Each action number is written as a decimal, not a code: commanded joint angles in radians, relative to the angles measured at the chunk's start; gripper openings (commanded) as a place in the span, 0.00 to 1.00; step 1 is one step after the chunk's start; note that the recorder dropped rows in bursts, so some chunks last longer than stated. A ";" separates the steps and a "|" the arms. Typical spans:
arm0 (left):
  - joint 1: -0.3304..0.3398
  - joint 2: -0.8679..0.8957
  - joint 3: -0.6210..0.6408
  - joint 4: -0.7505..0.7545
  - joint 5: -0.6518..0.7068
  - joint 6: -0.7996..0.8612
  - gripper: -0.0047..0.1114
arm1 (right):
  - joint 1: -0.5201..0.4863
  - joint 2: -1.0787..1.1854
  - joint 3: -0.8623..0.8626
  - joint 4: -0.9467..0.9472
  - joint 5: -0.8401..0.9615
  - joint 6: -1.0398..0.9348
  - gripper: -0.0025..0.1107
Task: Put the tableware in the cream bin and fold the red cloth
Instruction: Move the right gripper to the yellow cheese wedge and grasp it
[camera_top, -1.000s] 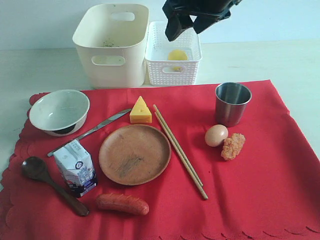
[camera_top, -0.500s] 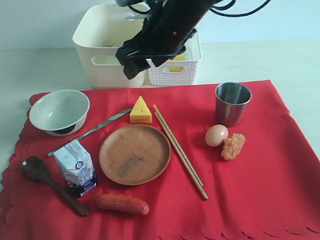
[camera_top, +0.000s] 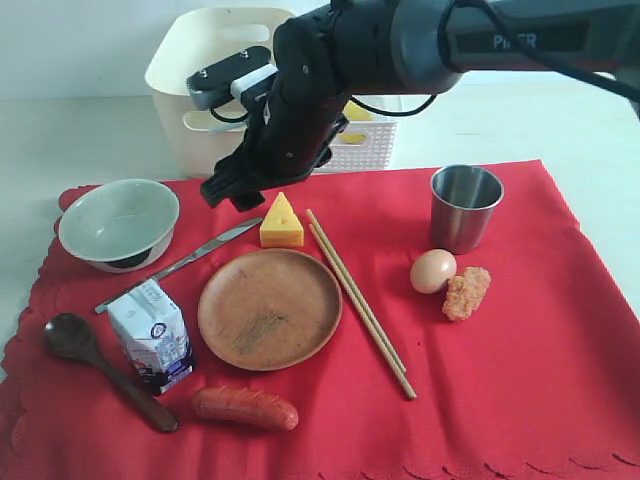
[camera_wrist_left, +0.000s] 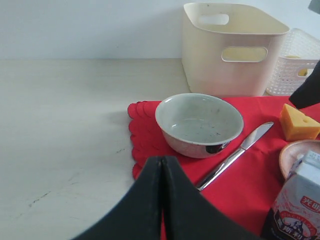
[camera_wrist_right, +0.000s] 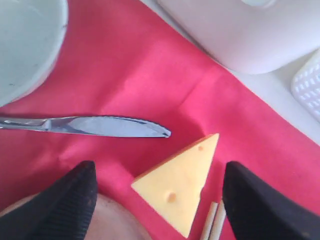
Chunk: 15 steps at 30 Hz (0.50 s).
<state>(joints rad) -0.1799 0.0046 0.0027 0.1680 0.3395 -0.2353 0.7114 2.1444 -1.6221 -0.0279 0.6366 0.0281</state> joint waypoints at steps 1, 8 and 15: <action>-0.006 -0.005 -0.003 0.003 -0.012 -0.004 0.05 | 0.002 0.031 0.000 -0.091 -0.038 0.116 0.62; -0.006 -0.005 -0.003 0.003 -0.012 -0.004 0.05 | 0.002 0.067 0.000 -0.116 -0.038 0.157 0.62; -0.006 -0.005 -0.003 0.003 -0.012 -0.004 0.05 | 0.002 0.094 0.000 -0.116 -0.040 0.164 0.62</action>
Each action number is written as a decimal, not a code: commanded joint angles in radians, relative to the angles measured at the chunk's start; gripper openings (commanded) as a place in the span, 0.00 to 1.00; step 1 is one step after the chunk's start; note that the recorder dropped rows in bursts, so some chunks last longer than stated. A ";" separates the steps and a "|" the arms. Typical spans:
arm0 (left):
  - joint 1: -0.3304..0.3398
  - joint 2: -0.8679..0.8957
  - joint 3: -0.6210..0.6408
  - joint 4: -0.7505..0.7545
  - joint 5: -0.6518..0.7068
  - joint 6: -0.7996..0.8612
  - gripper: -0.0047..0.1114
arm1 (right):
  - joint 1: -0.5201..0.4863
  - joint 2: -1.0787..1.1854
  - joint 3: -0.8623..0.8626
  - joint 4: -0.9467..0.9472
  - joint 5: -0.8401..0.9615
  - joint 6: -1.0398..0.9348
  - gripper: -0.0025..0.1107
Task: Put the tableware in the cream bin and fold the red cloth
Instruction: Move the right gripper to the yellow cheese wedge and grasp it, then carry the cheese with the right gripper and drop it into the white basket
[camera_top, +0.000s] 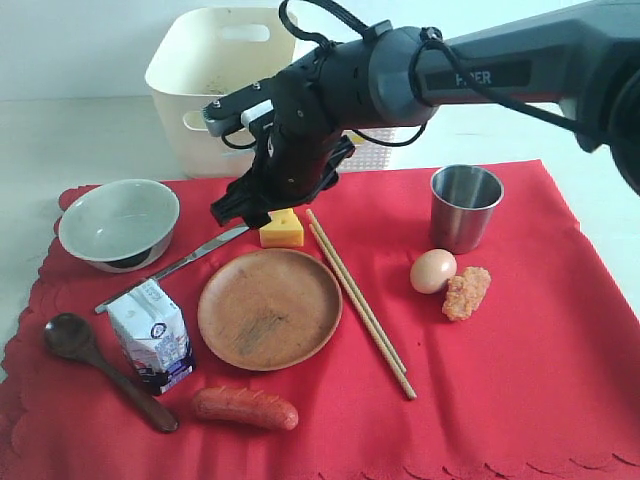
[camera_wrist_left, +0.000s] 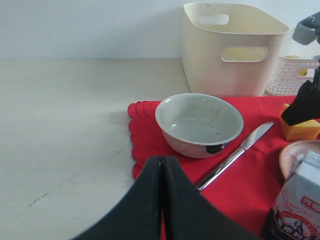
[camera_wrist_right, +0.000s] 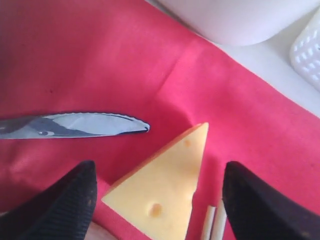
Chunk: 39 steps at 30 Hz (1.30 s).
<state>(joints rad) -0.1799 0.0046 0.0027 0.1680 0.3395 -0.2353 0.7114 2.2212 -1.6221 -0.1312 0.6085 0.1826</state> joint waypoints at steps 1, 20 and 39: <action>-0.006 -0.005 -0.003 0.003 -0.012 -0.004 0.05 | 0.002 0.024 0.000 -0.008 -0.012 0.010 0.62; -0.006 -0.005 -0.003 0.003 -0.012 -0.004 0.05 | 0.002 0.024 0.000 -0.002 0.000 0.012 0.02; -0.006 -0.005 -0.003 0.003 -0.012 -0.004 0.05 | 0.002 -0.258 0.000 -0.137 0.116 -0.086 0.02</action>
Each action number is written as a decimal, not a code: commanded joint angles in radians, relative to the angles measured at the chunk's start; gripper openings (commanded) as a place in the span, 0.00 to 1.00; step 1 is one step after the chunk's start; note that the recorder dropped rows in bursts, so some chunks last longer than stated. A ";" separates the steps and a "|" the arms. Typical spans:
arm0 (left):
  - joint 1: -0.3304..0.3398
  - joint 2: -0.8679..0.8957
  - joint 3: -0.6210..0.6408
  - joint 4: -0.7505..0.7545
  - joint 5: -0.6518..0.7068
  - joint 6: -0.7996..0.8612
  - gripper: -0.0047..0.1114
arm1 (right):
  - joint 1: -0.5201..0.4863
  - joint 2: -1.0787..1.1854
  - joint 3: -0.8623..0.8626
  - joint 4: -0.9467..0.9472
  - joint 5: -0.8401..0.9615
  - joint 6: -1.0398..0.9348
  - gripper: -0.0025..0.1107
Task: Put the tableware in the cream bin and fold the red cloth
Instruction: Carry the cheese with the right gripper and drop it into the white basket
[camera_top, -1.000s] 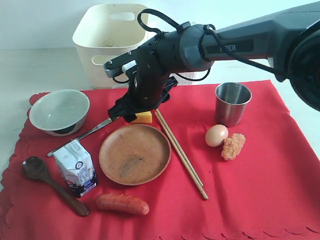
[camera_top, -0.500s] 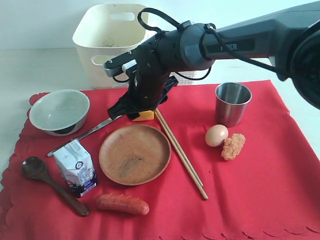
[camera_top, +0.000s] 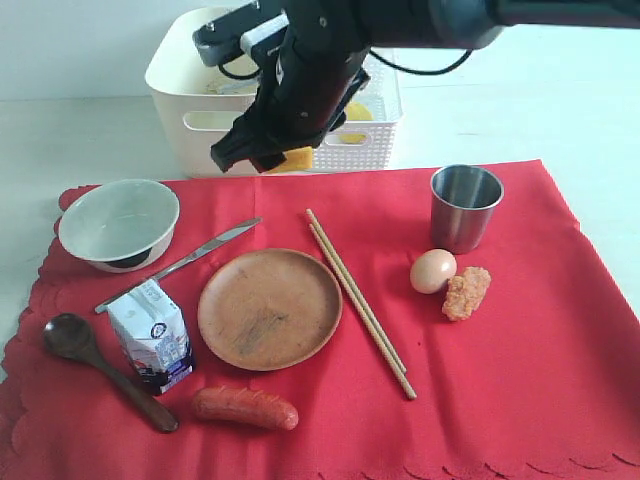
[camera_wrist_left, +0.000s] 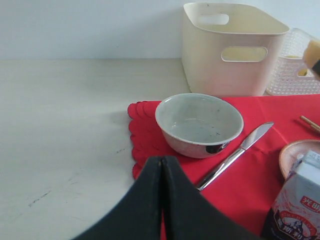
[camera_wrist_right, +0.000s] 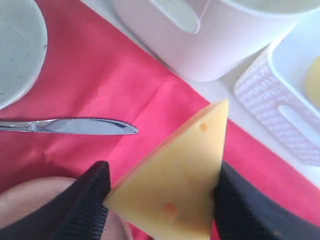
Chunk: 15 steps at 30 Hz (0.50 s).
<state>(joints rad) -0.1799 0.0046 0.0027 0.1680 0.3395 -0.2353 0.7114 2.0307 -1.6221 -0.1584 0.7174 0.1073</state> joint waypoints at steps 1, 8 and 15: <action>-0.006 -0.005 -0.003 0.003 -0.012 -0.004 0.05 | 0.002 -0.082 0.000 -0.140 0.005 -0.007 0.02; -0.006 -0.005 -0.003 0.003 -0.012 -0.004 0.05 | -0.081 -0.109 -0.043 -0.188 -0.046 0.035 0.02; -0.006 -0.005 -0.003 0.003 -0.012 -0.004 0.05 | -0.210 -0.093 -0.052 -0.101 -0.215 0.035 0.02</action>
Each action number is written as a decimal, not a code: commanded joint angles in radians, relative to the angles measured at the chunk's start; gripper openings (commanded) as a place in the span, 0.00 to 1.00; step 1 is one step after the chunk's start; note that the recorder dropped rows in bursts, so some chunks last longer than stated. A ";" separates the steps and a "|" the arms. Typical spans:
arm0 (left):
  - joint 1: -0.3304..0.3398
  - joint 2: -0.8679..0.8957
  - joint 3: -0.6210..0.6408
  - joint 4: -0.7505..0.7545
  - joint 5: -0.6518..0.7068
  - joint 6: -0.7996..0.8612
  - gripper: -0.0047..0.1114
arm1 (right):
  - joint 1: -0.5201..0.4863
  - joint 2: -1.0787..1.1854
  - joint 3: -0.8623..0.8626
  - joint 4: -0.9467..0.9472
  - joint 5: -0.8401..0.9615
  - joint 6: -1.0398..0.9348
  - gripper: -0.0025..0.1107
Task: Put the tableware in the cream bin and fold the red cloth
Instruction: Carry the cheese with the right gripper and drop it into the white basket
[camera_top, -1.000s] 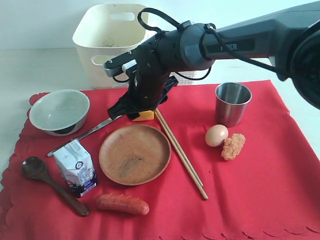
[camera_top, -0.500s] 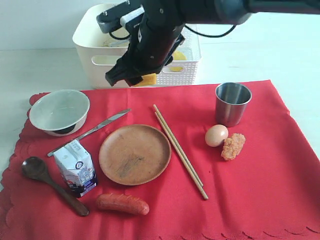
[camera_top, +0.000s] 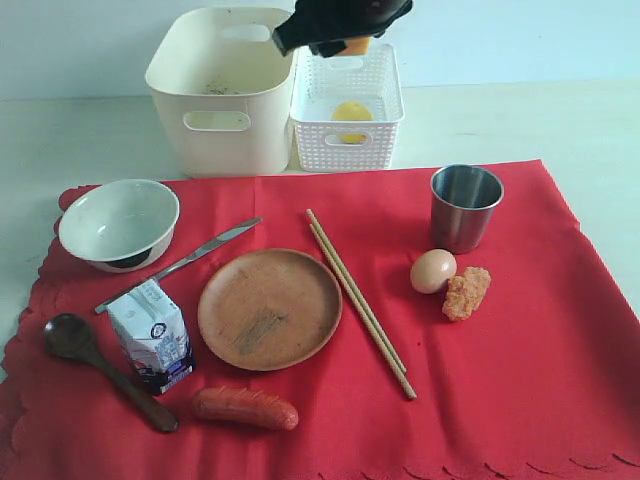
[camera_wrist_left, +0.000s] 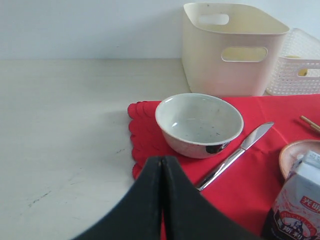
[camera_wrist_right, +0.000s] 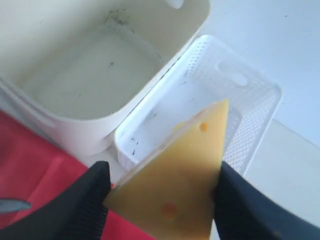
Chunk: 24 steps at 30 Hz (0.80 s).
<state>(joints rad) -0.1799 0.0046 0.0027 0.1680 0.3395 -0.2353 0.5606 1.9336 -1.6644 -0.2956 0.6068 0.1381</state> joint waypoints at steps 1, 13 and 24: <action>-0.006 -0.005 -0.003 0.003 -0.012 -0.004 0.05 | -0.075 0.015 -0.010 0.037 -0.125 0.004 0.02; -0.006 -0.005 -0.003 0.003 -0.012 -0.004 0.05 | -0.191 0.226 -0.041 0.139 -0.317 0.000 0.02; -0.006 -0.005 -0.003 0.003 -0.012 -0.004 0.05 | -0.194 0.455 -0.295 0.139 -0.302 -0.006 0.02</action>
<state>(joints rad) -0.1799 0.0046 0.0027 0.1680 0.3395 -0.2353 0.3745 2.3497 -1.8944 -0.1571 0.3294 0.1392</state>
